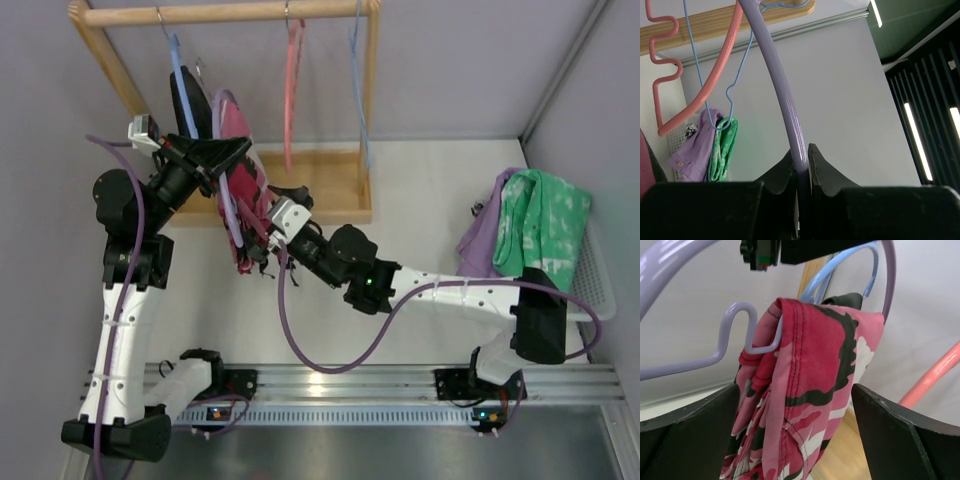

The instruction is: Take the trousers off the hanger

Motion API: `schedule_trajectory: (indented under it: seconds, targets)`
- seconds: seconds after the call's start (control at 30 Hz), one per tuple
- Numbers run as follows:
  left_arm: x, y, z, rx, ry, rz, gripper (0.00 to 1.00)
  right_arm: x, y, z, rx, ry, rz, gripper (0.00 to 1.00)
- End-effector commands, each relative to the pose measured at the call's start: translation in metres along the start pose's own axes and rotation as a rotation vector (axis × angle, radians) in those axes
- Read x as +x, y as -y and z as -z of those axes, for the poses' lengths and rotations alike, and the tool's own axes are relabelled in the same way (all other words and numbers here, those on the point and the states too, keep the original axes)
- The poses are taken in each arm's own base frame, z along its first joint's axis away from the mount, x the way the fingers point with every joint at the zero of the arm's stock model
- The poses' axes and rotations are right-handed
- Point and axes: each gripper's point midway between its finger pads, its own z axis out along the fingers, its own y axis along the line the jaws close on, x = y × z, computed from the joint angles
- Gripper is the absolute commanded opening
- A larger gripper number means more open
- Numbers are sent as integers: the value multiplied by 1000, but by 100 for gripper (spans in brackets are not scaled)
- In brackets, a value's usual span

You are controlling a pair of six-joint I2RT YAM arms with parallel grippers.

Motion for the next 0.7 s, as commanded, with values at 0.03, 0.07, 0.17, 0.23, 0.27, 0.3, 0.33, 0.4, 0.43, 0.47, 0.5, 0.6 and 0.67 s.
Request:
schedule_trajectory:
  seconds: [0.03,0.07,0.17,0.23,0.27,0.3,0.33,0.4,0.43,0.47,0.5,0.6,0.67]
  targets:
    - [9,91,23,283,33,-162,0,-24,1,-14,60,62,-53,92]
    - [9,92,23,285,31,-163,0,-21,8,-15,90,51,-55,87]
    - [10,95,25,291,32,-167,0,-15,21,-16,115,35,-67,74]
    - [10,96,25,292,31,-165,0,-13,26,-15,126,30,-66,69]
    - [10,95,25,291,30,-164,0,-11,27,-15,129,22,-63,66]
    - [10,95,24,291,31,-162,0,-9,31,-15,140,17,-60,65]
    - [10,95,24,291,32,-162,0,-8,34,-16,147,15,-57,64]
    - [10,96,25,292,31,-165,0,-4,39,-16,157,7,-52,62]
    - [10,97,25,294,29,-164,0,-3,41,-16,159,5,-50,62]
    - [11,97,25,295,28,-165,0,-1,44,-16,168,-1,-44,62]
    - [10,97,25,294,30,-166,0,1,47,-17,174,-5,-38,61]
    - [10,98,24,295,28,-165,0,7,54,-17,191,-20,-27,61]
    - [10,97,24,295,28,-165,0,10,59,-17,202,-27,-23,59]
